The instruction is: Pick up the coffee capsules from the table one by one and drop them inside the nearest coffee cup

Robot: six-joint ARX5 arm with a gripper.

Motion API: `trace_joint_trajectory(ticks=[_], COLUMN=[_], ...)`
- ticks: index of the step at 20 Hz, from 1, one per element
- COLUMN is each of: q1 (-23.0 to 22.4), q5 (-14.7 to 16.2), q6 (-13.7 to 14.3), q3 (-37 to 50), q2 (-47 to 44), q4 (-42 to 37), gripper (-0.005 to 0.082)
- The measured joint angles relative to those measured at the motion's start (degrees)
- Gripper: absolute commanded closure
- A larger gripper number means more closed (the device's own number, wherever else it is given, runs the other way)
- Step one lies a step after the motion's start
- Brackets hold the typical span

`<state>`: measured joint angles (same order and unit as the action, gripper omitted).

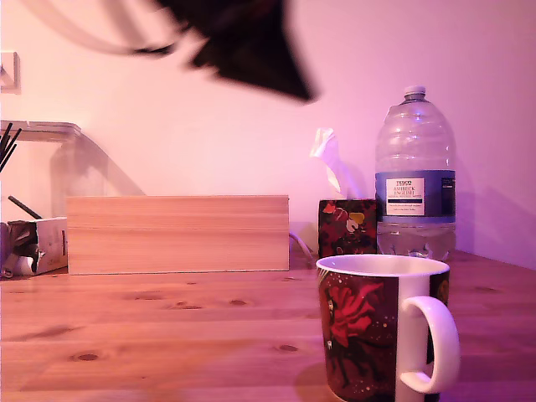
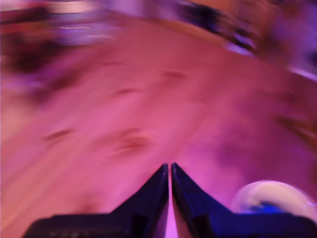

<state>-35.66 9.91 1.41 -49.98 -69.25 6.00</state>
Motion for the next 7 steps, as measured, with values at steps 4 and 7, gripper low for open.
trace_joint_trajectory(ticks=[4,7], q1=[5.20,7.50], q5=[-1.55,-1.99], q6=[-1.97,-2.62], q3=[4.72,5.42], q2=[7.80,9.66], q4=[0.20,1.68], gripper=[0.0789,0.0789])
